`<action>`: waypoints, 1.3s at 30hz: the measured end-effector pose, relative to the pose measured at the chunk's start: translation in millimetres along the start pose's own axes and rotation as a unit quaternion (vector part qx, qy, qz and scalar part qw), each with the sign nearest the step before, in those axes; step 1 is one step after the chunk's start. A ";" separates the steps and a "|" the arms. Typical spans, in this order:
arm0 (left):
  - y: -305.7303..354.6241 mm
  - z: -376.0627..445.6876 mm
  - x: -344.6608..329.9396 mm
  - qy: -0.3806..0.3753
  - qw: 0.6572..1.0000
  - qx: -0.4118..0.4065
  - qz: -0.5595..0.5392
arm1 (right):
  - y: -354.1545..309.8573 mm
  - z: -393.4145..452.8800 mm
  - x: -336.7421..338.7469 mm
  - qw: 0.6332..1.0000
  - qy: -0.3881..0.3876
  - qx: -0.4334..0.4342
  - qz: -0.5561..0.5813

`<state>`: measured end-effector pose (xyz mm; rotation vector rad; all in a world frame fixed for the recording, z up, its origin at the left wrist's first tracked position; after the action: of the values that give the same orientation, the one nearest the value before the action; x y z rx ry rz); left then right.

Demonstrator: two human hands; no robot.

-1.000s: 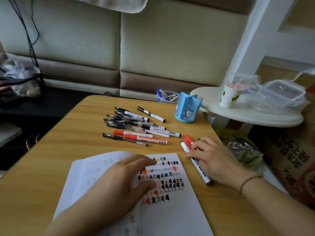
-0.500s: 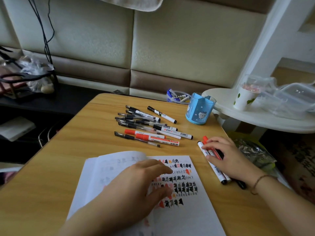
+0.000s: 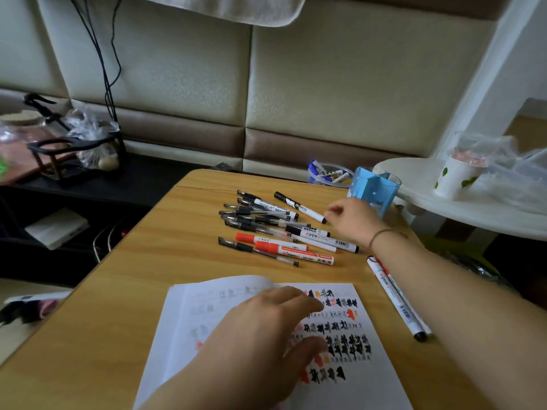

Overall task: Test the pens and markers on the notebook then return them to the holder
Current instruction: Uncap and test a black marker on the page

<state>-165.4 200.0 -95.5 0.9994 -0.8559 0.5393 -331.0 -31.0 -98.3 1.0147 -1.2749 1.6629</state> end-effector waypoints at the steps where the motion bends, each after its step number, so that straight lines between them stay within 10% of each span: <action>1: 1.0 0.0 -0.4 0.003 1.000 0.005 0.003 | -4.5 12.5 -9.7 1.000 -0.015 -0.010 -0.018; 7: 0.0 -1.4 -4.7 0.053 0.997 0.063 -0.010 | -5.5 32.5 -25.1 0.994 0.000 -0.081 -0.077; 14: 3.6 -3.3 7.8 0.138 0.986 0.089 -0.005 | -31.7 -137.2 69.4 0.974 0.076 0.022 0.211; 20: 25.3 -9.4 20.9 0.217 0.975 -0.031 0.020 | -31.2 -246.1 95.3 0.845 0.018 -0.091 0.526; 29: 58.0 -16.4 -0.9 0.029 0.987 -0.157 -0.021 | -40.9 -264.1 43.1 0.729 0.015 -0.105 0.676; 39: 65.1 -24.5 6.2 -0.010 0.972 -0.187 -0.140 | -44.2 -279.5 56.4 0.793 -0.068 0.044 0.604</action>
<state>-200.7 251.6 -64.6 0.7606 -0.7823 0.1186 -346.5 256.5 -79.6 0.2608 -2.1983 2.5947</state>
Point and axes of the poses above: each hand's wrist, its own z-axis towards the middle knuckle, its own x-axis out of the back of the hand, y = z × x, the point moved 4 cm from there along z, towards the middle knuckle, and after that the axes turned 1 degree about -x, right-handed, at the moved point
